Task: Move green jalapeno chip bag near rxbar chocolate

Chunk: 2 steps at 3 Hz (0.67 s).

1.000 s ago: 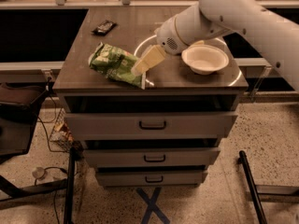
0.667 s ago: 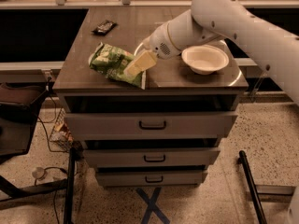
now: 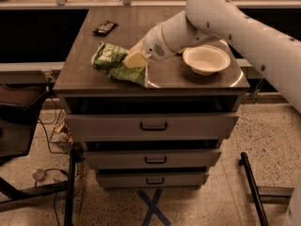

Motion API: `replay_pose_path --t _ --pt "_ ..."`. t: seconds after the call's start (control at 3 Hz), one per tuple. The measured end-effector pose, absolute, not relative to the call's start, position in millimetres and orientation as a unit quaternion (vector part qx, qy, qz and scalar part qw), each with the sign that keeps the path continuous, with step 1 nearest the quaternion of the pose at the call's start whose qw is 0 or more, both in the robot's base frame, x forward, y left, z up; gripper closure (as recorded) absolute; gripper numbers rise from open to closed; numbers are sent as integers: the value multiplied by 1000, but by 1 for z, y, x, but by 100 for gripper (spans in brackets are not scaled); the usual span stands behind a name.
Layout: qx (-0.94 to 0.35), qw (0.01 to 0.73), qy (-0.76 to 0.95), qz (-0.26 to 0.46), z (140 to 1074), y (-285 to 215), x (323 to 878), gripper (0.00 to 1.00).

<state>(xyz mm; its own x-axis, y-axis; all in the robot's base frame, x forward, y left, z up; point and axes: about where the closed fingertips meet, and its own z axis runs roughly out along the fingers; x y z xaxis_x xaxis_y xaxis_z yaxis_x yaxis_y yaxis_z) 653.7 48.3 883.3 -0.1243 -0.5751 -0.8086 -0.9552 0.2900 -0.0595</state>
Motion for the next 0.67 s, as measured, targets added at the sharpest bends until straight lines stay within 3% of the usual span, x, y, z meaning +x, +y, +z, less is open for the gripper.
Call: replay_pose_path --t 0.33,0.67 --pt "-542 380 706 251 882 51 653 88" --pt "-543 379 706 252 881 53 653 100"
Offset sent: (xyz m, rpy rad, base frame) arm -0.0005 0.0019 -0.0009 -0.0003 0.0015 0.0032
